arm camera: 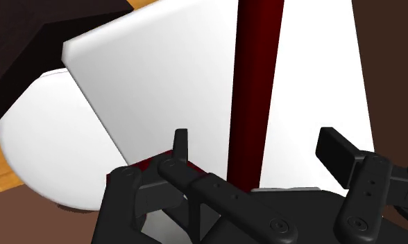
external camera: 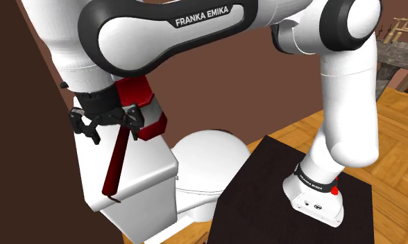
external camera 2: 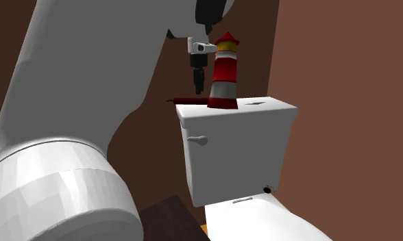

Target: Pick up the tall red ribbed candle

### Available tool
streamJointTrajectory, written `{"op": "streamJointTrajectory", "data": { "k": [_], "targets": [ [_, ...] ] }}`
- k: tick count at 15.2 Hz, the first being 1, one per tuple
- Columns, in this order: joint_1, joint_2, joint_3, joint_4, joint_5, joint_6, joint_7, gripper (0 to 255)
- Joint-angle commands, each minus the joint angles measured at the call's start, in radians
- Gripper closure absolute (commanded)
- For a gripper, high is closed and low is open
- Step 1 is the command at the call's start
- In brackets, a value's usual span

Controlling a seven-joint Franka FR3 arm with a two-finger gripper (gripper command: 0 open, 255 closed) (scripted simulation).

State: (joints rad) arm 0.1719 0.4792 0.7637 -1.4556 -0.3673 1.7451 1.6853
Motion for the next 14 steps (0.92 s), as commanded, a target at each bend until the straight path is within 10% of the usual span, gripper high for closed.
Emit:
{"op": "streamJointTrajectory", "data": {
  "k": [1, 7, 8, 14],
  "targets": [
    [0.004, 0.016, -0.008, -0.008, -0.009, 0.016, 0.01, 0],
    [-0.001, 0.027, -0.013, -0.055, -0.02, 0.07, 0.021, 0],
    [0.0, 0.027, -0.013, -0.054, -0.02, 0.069, 0.021, 255],
    [0.001, 0.029, -0.014, -0.051, -0.021, 0.068, 0.021, 255]
  ]
}}
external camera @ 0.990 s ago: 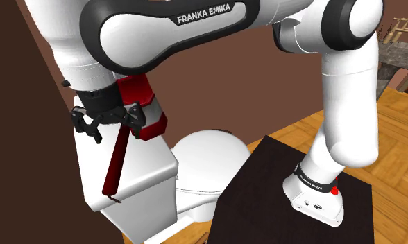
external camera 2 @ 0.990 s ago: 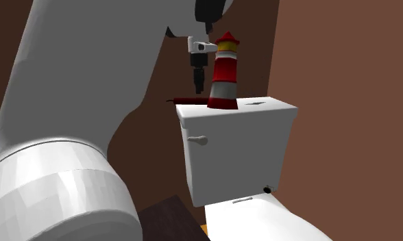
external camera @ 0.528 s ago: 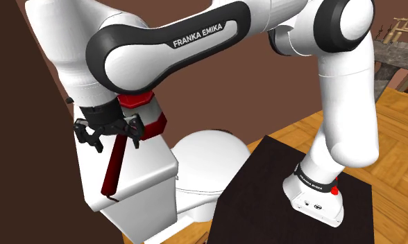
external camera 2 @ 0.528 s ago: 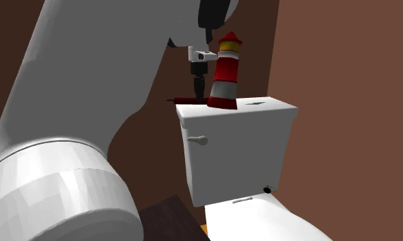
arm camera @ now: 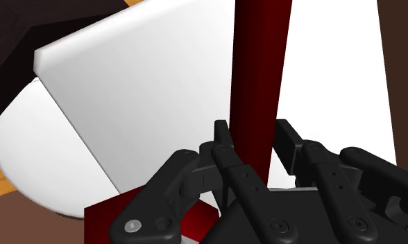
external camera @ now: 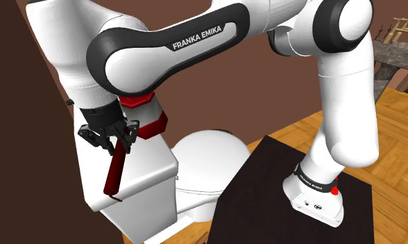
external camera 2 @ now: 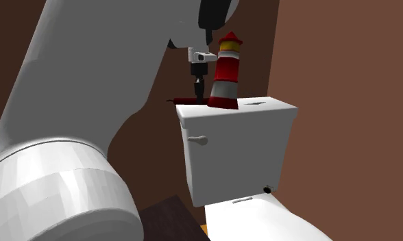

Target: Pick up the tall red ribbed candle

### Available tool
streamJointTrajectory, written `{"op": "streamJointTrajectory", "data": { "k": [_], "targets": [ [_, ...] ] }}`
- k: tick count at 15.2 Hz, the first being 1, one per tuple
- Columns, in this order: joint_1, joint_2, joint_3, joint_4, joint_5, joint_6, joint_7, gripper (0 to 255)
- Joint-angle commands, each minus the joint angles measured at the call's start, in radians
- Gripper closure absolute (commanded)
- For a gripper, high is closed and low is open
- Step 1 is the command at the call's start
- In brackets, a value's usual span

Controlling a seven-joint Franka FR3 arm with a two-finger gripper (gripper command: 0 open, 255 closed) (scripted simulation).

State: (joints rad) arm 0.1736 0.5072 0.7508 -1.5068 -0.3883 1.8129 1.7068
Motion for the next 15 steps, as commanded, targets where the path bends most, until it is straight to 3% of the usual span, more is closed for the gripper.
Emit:
{"op": "streamJointTrajectory", "data": {
  "k": [1, 15],
  "targets": [
    [0.0, 0.001, -0.001, -0.001, 0.0, 0.0, 0.0, 255],
    [0.018, -0.021, 0.012, 0.135, 0.021, -0.146, -0.025, 255]
  ]
}}
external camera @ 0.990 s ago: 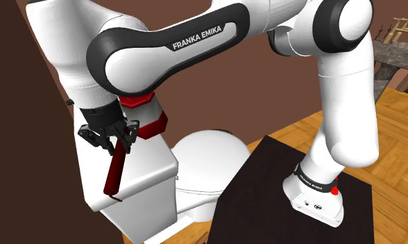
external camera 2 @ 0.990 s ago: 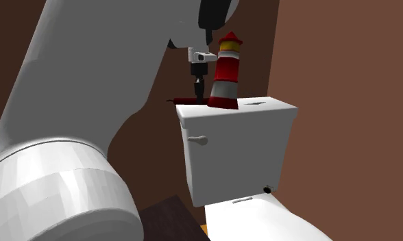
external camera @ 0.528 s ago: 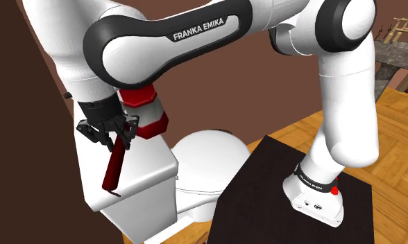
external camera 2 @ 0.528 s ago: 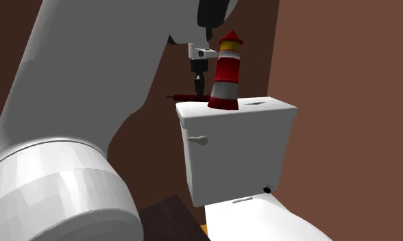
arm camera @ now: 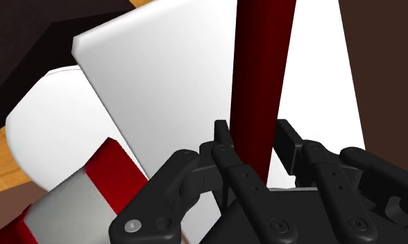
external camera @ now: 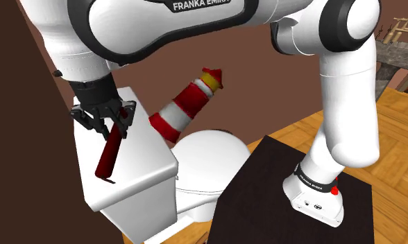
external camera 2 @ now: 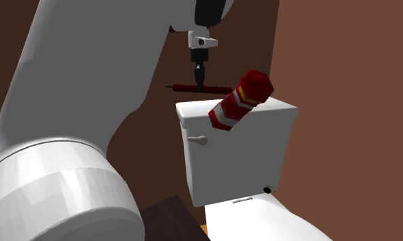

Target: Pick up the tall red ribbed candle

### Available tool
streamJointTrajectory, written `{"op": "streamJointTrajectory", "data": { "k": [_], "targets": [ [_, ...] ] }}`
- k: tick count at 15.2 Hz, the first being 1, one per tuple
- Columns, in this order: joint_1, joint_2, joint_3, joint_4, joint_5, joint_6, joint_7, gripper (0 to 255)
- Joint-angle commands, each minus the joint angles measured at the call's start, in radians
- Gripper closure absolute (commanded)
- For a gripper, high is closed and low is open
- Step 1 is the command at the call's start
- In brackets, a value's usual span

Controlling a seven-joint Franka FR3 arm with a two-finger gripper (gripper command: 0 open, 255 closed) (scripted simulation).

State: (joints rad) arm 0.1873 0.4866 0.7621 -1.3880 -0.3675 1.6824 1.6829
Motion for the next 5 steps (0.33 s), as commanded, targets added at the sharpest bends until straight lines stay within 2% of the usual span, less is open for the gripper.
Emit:
{"op": "streamJointTrajectory", "data": {
  "k": [1, 5],
  "targets": [
    [0.007, 0.0, 0.001, 0.03, 0.001, -0.029, -0.003, 255],
    [0.014, 0.001, 0.002, 0.062, 0.002, -0.059, -0.006, 255]
  ]
}}
